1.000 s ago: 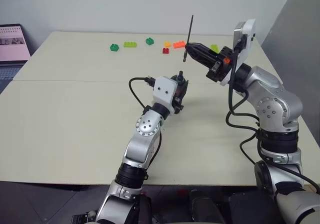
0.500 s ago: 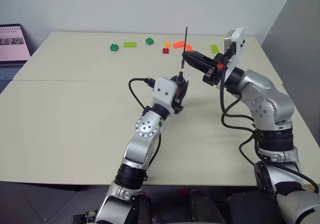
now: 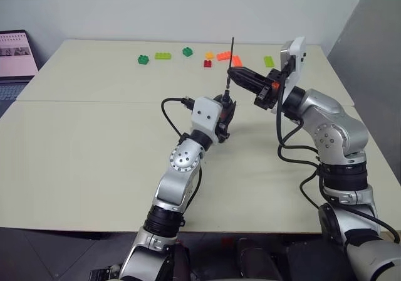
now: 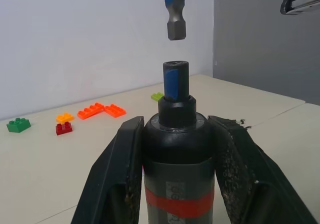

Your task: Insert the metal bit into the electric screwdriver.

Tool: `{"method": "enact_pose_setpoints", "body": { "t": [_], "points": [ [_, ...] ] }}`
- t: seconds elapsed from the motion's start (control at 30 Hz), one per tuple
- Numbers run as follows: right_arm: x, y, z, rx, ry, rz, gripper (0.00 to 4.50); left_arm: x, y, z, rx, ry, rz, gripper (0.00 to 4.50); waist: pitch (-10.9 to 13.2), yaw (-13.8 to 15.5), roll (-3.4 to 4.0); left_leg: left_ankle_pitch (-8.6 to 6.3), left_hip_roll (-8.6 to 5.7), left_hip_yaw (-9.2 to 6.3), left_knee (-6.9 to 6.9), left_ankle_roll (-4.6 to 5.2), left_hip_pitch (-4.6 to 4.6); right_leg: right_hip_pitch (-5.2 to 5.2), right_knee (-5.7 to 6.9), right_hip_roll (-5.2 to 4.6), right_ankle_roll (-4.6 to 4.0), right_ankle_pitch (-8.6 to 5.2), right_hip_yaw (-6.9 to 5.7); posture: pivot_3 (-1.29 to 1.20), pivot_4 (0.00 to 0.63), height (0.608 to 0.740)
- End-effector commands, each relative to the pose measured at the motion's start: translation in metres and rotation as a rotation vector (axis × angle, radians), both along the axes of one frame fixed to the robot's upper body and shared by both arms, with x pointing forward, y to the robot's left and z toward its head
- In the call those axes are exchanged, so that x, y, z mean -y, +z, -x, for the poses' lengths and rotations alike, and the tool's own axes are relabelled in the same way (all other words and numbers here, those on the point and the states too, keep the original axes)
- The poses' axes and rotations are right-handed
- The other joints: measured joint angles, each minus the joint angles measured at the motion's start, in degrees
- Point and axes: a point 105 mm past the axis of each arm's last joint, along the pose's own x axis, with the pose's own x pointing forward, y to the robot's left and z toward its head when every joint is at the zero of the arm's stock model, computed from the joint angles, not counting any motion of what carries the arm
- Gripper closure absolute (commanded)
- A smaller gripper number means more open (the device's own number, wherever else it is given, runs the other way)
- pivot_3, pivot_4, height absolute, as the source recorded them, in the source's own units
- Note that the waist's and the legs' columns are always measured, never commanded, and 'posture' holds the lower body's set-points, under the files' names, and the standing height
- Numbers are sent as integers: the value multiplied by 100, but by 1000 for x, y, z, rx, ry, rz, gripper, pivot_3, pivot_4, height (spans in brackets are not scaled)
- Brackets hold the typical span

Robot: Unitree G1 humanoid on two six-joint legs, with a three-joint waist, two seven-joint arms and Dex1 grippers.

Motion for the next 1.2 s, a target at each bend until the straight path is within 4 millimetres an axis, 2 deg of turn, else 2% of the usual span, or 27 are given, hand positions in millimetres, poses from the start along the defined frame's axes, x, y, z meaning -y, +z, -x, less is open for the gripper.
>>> {"method": "enact_pose_setpoints", "body": {
  "t": [0.03, 0.93, 1.2],
  "points": [
    [-1, 12, 9, 59, 28, -13, 4500, 1, 11, 2, 44, -7, 11, 2860, 0, 0, 0, 0, 0, 0, 0, 0, 0, 0, 0, 0, 0, 0, 0, 0, 150, 740],
    [-2, 11, 7, 78, 13, -24, 4500, 2, 14, 1, 57, -10, 10, 2860, 0, -2, 0, 0, 0, 0, -4, 0, -1, 0, -7, 0, 0, 0, 0, 0, 150, 740],
    [0, 4, 5, 62, 8, -10, 4500, 1, 14, 1, 56, -8, 11, 2860, 0, -2, 0, 0, 0, 0, -4, 0, -1, 0, -8, 0, 0, 0, 0, 0, 150, 740]
  ]
}}
